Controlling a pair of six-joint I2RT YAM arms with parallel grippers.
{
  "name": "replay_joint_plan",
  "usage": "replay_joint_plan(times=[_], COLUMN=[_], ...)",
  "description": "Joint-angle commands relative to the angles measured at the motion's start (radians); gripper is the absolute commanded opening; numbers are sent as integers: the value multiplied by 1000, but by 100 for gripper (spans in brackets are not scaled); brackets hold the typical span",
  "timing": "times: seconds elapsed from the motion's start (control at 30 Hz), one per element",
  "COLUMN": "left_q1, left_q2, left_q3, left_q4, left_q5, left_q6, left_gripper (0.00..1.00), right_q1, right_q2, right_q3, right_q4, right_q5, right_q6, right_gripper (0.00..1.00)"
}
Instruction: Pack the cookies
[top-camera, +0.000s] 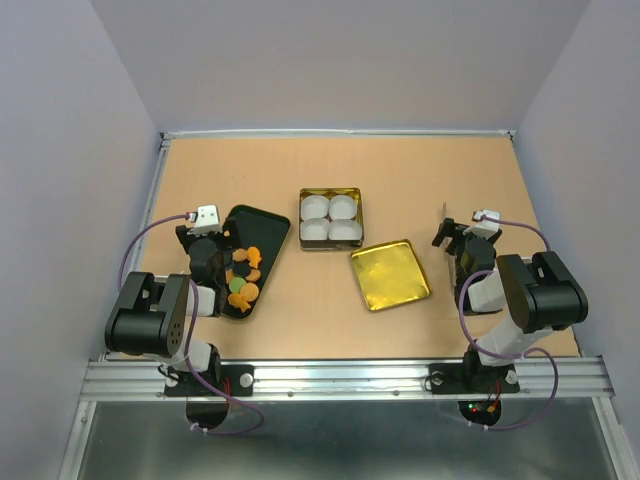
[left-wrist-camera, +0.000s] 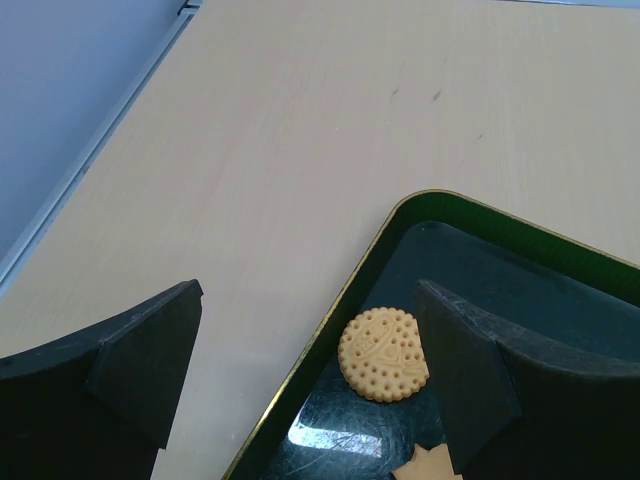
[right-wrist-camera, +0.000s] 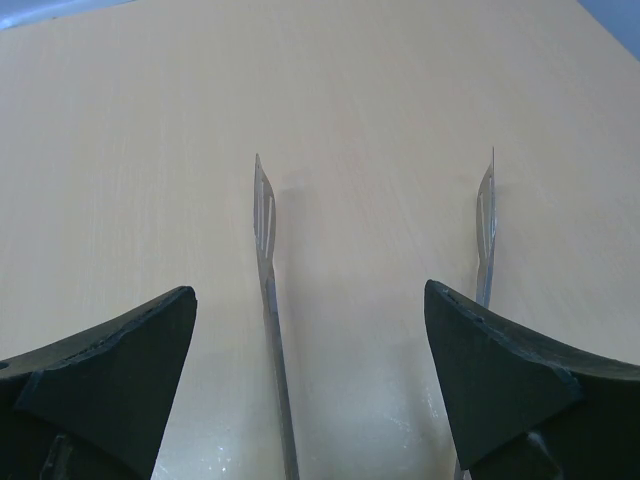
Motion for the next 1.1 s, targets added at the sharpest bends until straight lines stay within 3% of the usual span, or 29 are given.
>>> replay_joint_plan(times=[0.0, 0.43, 0.5, 0.6, 0.7, 0.73, 0.77, 0.83, 0.87, 1.0, 1.07], left_q1=[1, 1, 1, 1, 0, 1, 0, 1, 1, 1, 1], left_q2=[-21, -21, -21, -21, -20, -21, -21, -23, -20, -21, -21], left_q3=[15, 15, 15, 15, 15, 15, 16, 15, 16, 16, 15], left_q4=[275, 275, 275, 275, 275, 274, 275, 274, 274, 274, 274], left_q5=[-7, -5, -7, -7, -5, -7, -7, -7, -5, -7, -5], left_q6=[8, 8, 8, 6, 6, 8, 6, 8, 8, 8, 8], left_gripper=[99, 99, 99, 99, 99, 99, 99, 99, 99, 99, 99], right_q1=[-3, -2, 3, 3, 3, 3, 3, 1, 3, 3, 3], right_q2=[-5, -12, -107, -299, -513, -558, -625, -658, -664, -667, -675], right_q3=[-14, -12, 23, 75, 191, 239, 358, 482, 548, 629, 662], right_q4=[89, 92, -14, -252, -549, -764, -874, -1199, -1246, -1495, -1661], right_q5=[1, 27, 44, 50, 93, 102, 128, 107, -1, -198, -193], right_q6=[-16, -17, -16, -2, 134, 258, 327, 511, 521, 674, 675], right_gripper=[100, 100, 100, 100, 100, 100, 100, 100, 100, 100, 100])
